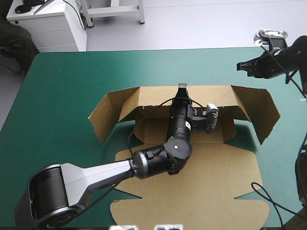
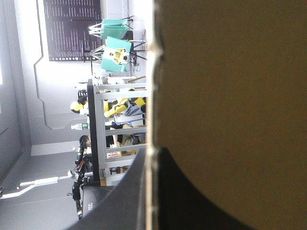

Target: Fold the box

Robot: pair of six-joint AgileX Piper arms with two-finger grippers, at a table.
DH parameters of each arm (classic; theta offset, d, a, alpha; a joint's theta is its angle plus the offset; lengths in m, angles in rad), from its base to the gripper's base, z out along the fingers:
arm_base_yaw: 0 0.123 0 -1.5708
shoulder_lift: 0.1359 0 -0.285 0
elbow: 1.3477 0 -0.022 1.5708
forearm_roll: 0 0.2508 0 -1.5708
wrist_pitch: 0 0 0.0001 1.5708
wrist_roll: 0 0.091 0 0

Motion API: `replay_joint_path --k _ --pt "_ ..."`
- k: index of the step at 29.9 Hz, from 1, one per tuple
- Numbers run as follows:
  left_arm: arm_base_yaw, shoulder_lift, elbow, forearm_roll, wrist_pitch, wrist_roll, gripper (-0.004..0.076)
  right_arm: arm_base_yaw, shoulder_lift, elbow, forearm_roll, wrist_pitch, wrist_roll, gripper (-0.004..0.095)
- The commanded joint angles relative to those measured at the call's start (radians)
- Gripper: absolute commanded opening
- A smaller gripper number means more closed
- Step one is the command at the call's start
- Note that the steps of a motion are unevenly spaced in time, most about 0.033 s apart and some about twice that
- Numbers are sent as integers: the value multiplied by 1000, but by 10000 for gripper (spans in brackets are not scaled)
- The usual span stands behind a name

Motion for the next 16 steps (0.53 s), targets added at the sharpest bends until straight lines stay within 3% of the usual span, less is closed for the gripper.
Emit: replay_joint_path --k 1,7,16 --pt "-5 -61 -25 79 37 -20 -8 0 -17 -37 32 7 -22 -4" --pt "-5 -61 -25 79 39 -23 -8 0 -14 -37 34 92 -39 -4" --pt "-5 -61 -25 79 39 -28 -8 0 -112 135 34 70 -88 -4"
